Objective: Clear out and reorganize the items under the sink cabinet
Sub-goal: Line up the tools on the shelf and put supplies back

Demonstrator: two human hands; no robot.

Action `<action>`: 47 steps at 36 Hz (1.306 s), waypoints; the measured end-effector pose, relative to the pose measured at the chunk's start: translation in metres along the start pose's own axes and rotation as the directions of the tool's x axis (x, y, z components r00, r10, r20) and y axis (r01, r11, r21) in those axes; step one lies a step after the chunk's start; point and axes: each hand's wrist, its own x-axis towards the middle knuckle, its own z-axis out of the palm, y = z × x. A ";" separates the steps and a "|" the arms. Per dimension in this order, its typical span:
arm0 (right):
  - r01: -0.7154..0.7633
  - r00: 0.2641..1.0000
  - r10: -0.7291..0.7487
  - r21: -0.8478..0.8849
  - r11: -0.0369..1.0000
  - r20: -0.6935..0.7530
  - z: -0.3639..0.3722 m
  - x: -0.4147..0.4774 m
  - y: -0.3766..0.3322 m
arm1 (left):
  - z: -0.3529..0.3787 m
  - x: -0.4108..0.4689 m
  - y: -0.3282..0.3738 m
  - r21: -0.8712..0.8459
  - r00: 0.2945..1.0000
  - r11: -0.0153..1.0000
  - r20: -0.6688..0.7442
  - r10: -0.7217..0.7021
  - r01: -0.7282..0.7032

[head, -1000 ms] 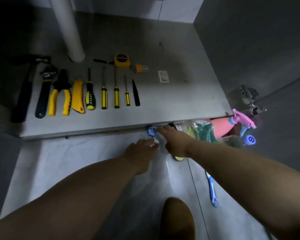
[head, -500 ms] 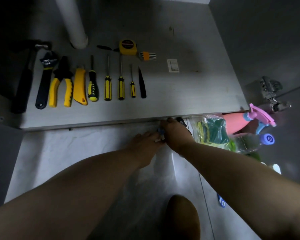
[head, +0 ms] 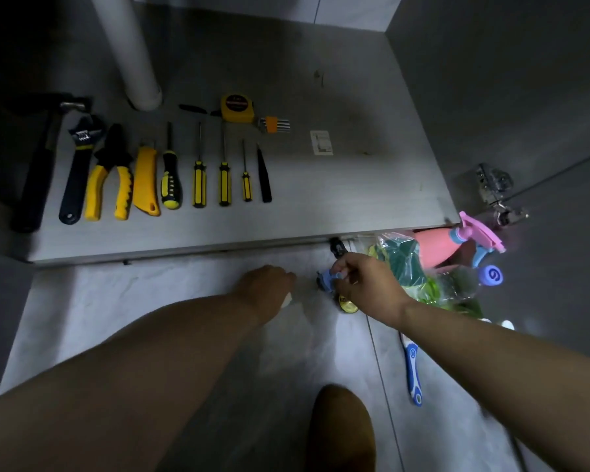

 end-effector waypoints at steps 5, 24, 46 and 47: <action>0.047 0.998 -0.044 0.069 0.997 -0.048 -0.009 0.003 -0.012 | -0.024 -0.007 -0.006 0.022 0.996 0.996 0.038 0.083 -0.083; 0.042 0.925 -0.110 -0.189 0.981 -0.364 -0.064 0.110 -0.109 | -0.137 -0.027 -0.058 -0.791 0.924 0.580 -0.347 -0.161 -0.195; -0.005 0.960 -0.085 -0.322 0.947 -0.266 -0.036 0.189 -0.168 | -0.137 -0.036 -0.102 -0.857 0.821 0.432 -0.448 -0.355 -0.281; -0.013 0.961 -0.071 -0.297 0.955 -0.269 -0.035 0.189 -0.168 | -0.137 -0.036 -0.101 -0.860 0.822 0.427 -0.444 -0.358 -0.279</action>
